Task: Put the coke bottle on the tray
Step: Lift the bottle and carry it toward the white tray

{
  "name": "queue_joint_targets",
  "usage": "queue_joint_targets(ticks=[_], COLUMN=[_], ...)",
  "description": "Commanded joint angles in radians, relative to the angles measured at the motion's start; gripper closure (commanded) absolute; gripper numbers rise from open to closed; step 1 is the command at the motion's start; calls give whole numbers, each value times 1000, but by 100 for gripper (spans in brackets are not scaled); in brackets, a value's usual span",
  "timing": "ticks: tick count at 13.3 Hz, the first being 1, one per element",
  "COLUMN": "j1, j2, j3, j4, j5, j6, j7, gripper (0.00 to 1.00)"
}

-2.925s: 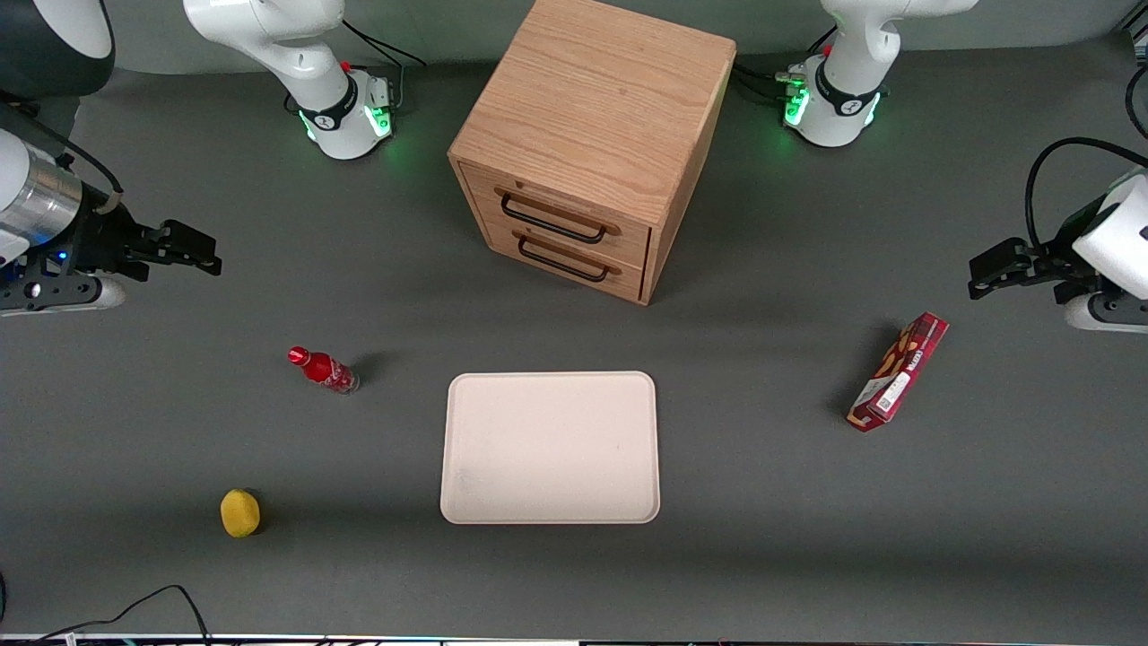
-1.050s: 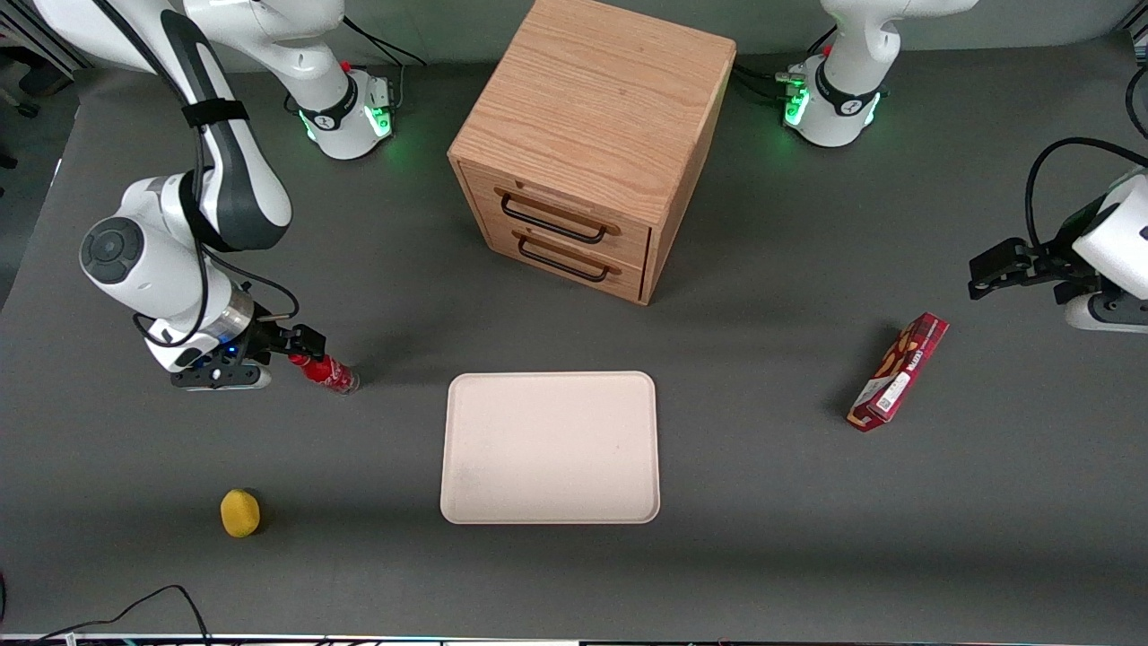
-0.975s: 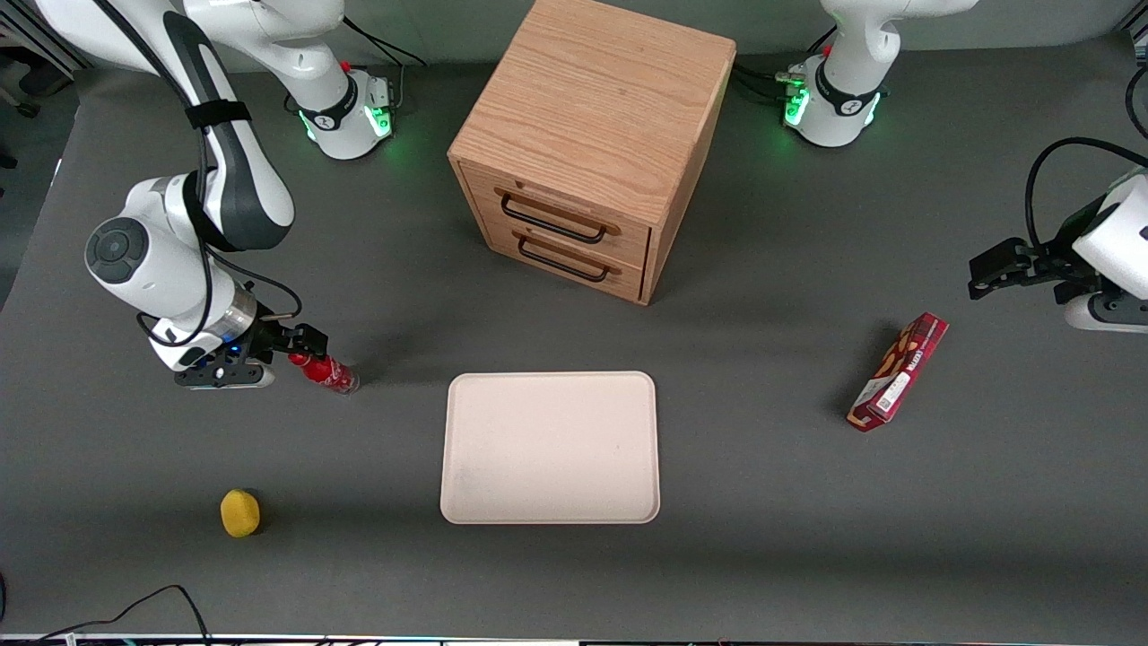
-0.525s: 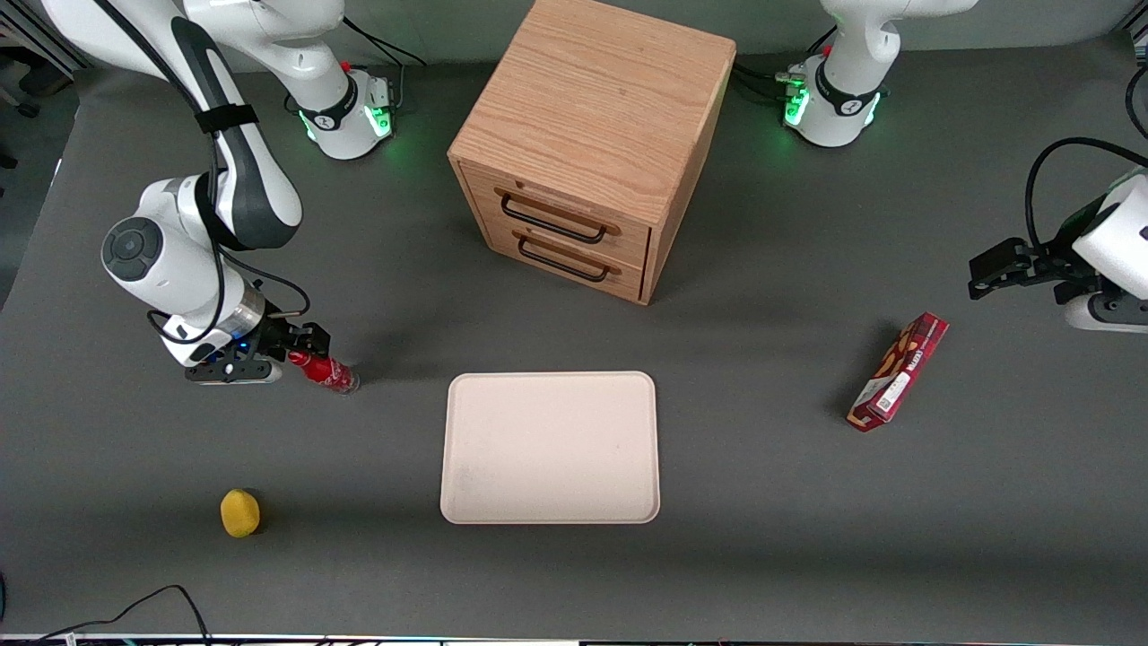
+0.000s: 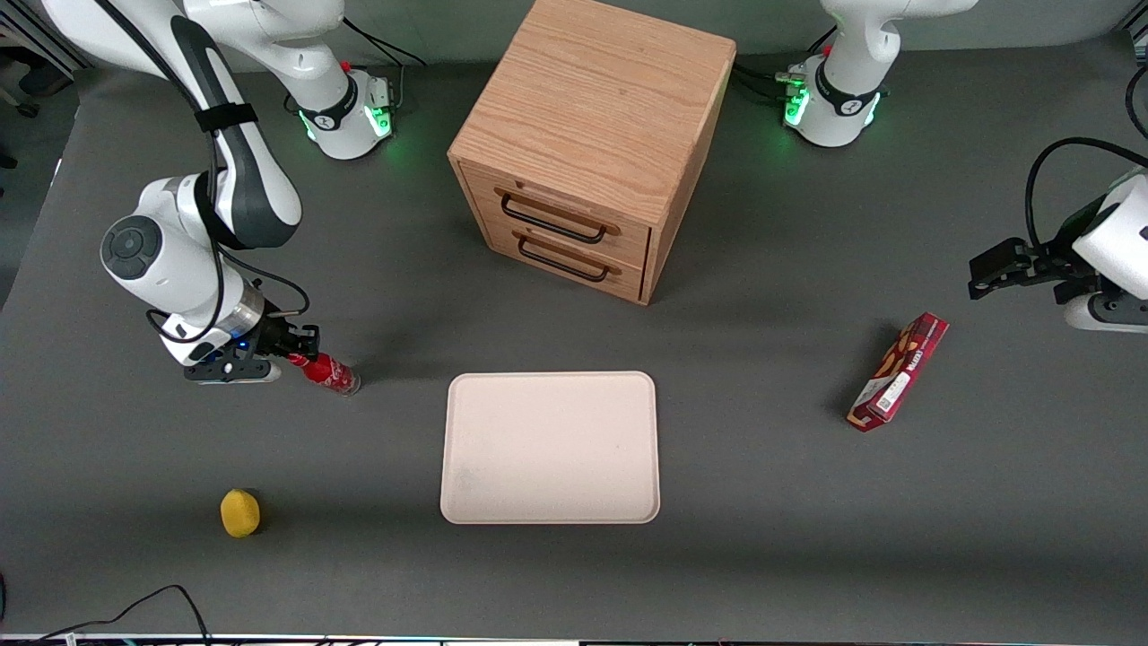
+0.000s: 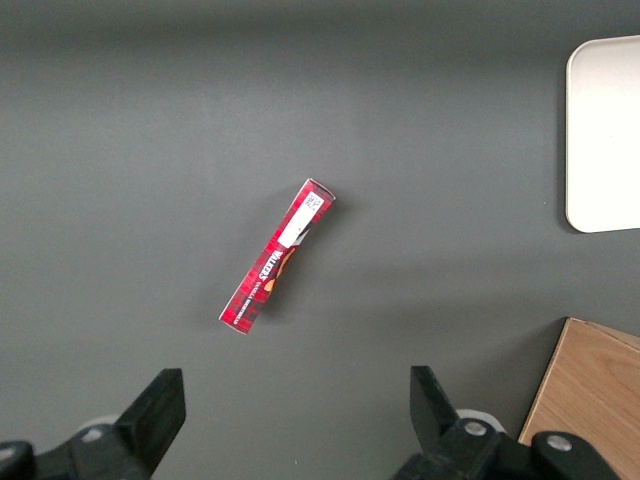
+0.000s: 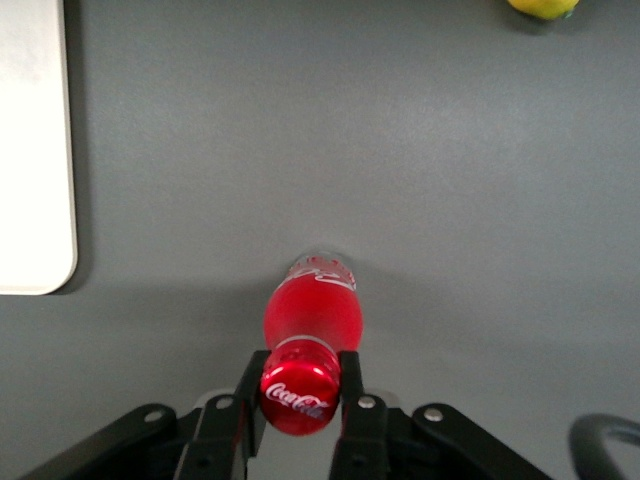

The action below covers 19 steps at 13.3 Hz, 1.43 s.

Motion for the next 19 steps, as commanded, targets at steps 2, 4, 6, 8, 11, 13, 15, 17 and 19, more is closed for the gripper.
queue_joint_targets(ticks=[2, 4, 6, 8, 11, 13, 15, 17, 19], j1=[-6, -9, -5, 0, 27, 137, 217, 277, 341], j2=[-35, -28, -22, 8, 125, 276, 440, 534, 609], j3=[6, 7, 7, 6, 7, -10, -13, -20, -55], j4=[269, 452, 599, 777, 877, 1035, 1185, 1220, 1223], j5=[-1, 0, 3, 2, 0, -3, -4, -3, -3], j6=[-346, -553, -676, -826, -849, -833, -814, -655, -524], j7=[24, 26, 29, 38, 105, 196, 265, 267, 267], gripper=[100, 100, 100, 100, 100, 100, 100, 100, 100])
